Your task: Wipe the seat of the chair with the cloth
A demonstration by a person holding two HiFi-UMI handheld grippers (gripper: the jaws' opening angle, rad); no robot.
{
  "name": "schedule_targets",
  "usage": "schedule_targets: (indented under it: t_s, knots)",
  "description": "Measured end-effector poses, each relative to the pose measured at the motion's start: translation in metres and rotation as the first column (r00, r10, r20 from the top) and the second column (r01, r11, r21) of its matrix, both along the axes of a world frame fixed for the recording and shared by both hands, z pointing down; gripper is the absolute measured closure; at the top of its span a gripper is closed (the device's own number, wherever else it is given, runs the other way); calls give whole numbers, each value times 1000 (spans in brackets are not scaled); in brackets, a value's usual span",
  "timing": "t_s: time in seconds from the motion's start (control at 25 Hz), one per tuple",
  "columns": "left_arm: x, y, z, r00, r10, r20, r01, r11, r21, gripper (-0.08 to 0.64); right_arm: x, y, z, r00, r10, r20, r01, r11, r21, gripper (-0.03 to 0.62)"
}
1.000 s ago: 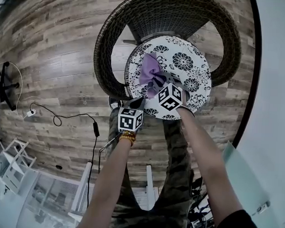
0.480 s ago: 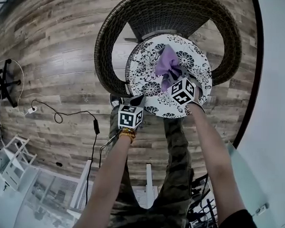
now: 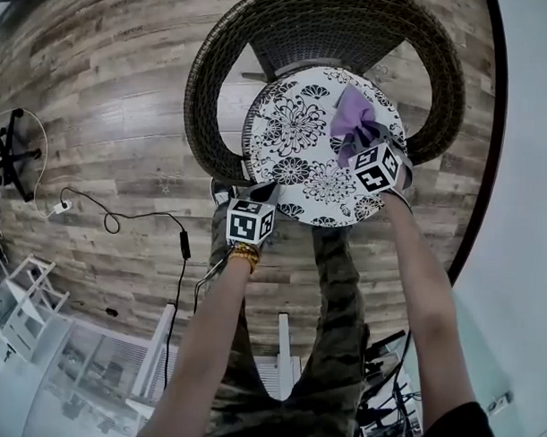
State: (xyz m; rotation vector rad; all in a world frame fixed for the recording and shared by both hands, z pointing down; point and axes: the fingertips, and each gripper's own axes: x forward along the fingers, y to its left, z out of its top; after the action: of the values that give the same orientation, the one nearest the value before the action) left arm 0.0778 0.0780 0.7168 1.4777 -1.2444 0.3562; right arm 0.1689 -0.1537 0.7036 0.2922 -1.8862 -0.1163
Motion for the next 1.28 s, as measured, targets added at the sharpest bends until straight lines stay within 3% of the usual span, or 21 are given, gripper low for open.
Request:
schedule_targets:
  t_s: [0.16,0.28,0.4,0.48,0.6,0.72,0.8,0.96,1.08,1.28]
  knots:
    - [0,-1,-1,1000,-1,4,1,1000,8,545,19,-22,-4,999,9,-53,-7,999,43,543]
    - [1,-1,0,1000,-1,5,1,1000,14,545,35,-43,-9,991,112,-71,-106,991,81,543]
    - [1,1,0,1000,6,10,-7,1000,21,545,31,-55,-28,978,209,25,-210,974,79,543]
    - [2,1,-1,1000,8,10,-8,1000,27,545,13,-50,-48,976,181,121,-192,978,79,544]
    - [2,0,-1,1000,2,9,-2,1000,26,545,-27,-20,-71,975,24,220,-47,994,96,545]
    - [2,1,-1,1000,1,2,-1,1000,21,545,-73,37,-78,940,-189,285,172,981,85,545]
    - [2,0,-1,1000,1,-2,-1,1000,18,545,-101,82,-76,892,-316,322,317,947,52,545]
    - [2,0,-1,1000,0,-4,0,1000,14,545,-137,161,-54,804,-491,336,535,843,-49,545]
    - [2,0,-2,1000,0,-2,0,1000,19,545,-148,191,-32,770,-557,312,611,785,-108,545]
    - [2,-1,-2,1000,0,2,0,999,32,545,-157,194,-7,745,-610,268,656,743,-134,543]
